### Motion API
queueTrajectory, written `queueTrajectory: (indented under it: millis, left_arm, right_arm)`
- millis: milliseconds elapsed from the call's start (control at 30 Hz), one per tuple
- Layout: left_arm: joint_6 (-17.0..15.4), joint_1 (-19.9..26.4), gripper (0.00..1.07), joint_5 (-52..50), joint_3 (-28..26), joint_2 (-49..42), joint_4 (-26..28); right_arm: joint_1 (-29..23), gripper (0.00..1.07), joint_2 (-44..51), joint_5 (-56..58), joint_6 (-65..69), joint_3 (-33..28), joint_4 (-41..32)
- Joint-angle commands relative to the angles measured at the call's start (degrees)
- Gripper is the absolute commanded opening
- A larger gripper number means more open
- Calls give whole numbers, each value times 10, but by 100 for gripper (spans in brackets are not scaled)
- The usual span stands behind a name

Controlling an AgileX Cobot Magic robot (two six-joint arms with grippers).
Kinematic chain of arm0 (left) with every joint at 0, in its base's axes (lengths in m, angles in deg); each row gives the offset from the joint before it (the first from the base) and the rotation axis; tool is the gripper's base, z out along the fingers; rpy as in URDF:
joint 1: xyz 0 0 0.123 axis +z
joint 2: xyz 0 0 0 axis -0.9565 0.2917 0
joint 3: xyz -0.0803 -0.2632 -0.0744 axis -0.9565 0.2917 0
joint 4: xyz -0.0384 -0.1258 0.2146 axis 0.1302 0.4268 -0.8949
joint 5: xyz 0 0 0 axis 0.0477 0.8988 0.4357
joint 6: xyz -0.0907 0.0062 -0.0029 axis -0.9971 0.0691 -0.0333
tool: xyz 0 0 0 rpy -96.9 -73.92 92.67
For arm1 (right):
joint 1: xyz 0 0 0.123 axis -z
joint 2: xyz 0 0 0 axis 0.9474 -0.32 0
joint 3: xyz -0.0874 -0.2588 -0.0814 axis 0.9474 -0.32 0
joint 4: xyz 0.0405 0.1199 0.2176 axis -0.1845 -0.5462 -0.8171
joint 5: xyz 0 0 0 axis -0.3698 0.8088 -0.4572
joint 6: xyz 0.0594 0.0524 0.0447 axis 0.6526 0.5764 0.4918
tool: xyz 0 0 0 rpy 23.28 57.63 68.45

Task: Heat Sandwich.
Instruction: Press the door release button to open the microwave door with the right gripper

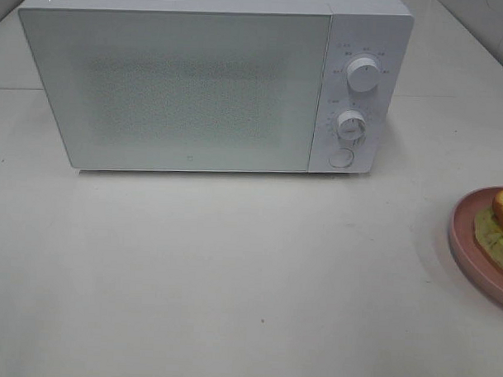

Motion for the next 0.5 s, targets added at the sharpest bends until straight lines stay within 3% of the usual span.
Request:
queueTrajectory:
  millis: [33,500]
  left_arm:
    - [1,-2,100,-7,1,-9,2]
    - [1,-2,100,-7,1,-9,2]
  right_arm:
    - [-1,73,-16,-27,-3,5,-2]
    - [-1,73,-131,-139,-3,5,-2]
